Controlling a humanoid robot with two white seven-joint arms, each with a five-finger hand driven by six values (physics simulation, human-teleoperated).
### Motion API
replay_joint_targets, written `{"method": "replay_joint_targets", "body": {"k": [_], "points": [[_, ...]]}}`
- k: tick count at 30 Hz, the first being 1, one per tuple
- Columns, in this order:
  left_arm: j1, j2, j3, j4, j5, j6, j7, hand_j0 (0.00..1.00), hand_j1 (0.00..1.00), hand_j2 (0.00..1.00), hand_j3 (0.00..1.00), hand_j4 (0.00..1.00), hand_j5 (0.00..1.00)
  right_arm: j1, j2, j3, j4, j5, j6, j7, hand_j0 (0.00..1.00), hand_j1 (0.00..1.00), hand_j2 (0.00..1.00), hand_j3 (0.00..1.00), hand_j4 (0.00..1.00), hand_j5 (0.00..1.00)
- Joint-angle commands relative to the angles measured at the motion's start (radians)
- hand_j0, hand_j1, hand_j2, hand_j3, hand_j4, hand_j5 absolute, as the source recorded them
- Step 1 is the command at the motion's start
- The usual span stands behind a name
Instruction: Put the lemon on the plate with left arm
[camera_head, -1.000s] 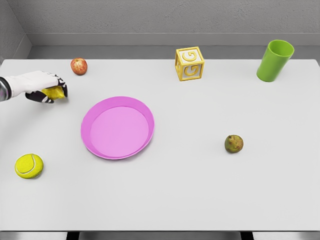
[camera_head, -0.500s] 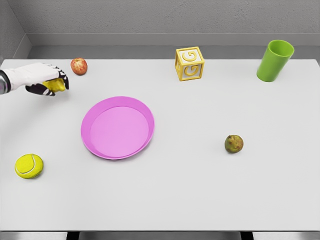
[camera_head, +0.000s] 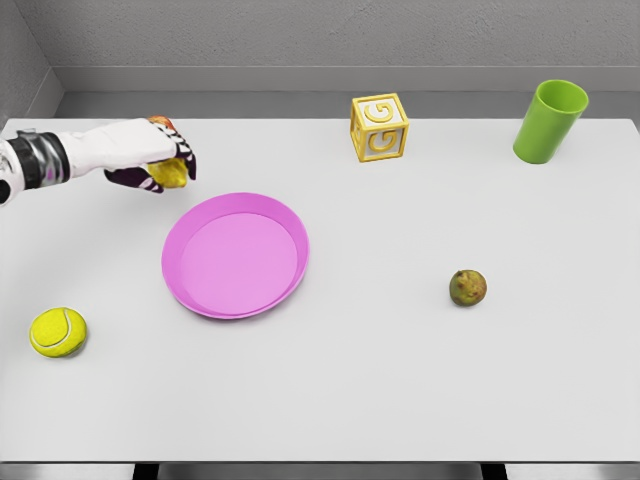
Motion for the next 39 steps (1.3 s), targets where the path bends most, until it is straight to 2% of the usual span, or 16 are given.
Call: {"method": "replay_joint_targets", "body": {"k": [1,8,14,18,21,30,35,36,37,39], "points": [[0.000,0.003,-0.011,-0.022,0.014,0.003,0.001,0.50,0.50,0.50,0.50,0.50,0.50,0.000,0.000,0.000,0.000,0.000,0.000,0.000,1.00,1.00,1.00,1.00,1.00,1.00],[0.000,0.004,-0.045,-0.080,0.028,0.003,0.001,0.49,0.49,0.49,0.49,0.49,0.49,-0.002,0.000,0.000,0.000,0.000,0.000,0.000,1.00,1.00,1.00,1.00,1.00,1.00],[0.003,0.006,-0.048,-0.120,0.029,0.003,0.001,0.49,0.49,0.49,0.49,0.49,0.49,0.000,0.000,0.000,0.000,0.000,0.000,0.000,1.00,1.00,1.00,1.00,1.00,1.00],[0.005,0.009,-0.069,-0.149,0.037,0.003,-0.001,0.49,0.49,0.49,0.49,0.49,0.49,0.000,0.000,0.000,0.000,0.000,0.000,0.000,1.00,1.00,1.00,1.00,1.00,1.00],[0.006,0.032,-0.097,-0.208,0.049,0.003,0.003,0.50,0.50,0.50,0.50,0.50,0.50,0.000,0.000,0.000,0.000,0.000,0.000,0.000,1.00,1.00,1.00,1.00,1.00,1.00],[0.006,0.035,-0.140,-0.261,0.055,0.003,0.003,0.50,0.50,0.50,0.50,0.50,0.50,0.000,0.000,0.000,0.000,0.000,0.000,0.000,1.00,1.00,1.00,1.00,1.00,1.00],[0.029,0.049,-0.140,-0.296,0.057,0.003,0.003,0.50,0.50,0.50,0.50,0.50,0.50,0.000,0.000,0.000,0.000,0.000,0.000,0.000,1.00,1.00,1.00,1.00,1.00,1.00],[0.029,0.049,-0.140,-0.298,0.054,0.003,0.003,0.58,0.58,0.58,0.58,0.58,0.58,0.000,0.000,-0.001,0.000,0.000,0.000,0.000,1.00,1.00,1.00,1.00,1.00,1.00],[0.028,0.049,-0.135,-0.296,0.057,0.003,0.003,0.95,0.95,0.95,0.95,0.95,0.95,0.000,0.000,0.000,0.000,0.000,0.000,0.000,1.00,1.00,1.00,1.00,1.00,1.00],[0.026,0.102,-0.122,-0.295,0.057,0.027,0.004,0.97,0.97,0.97,0.97,0.97,0.97,0.000,0.000,0.000,0.000,0.000,0.000,0.000,1.00,1.00,1.00,1.00,1.00,1.00]]}}
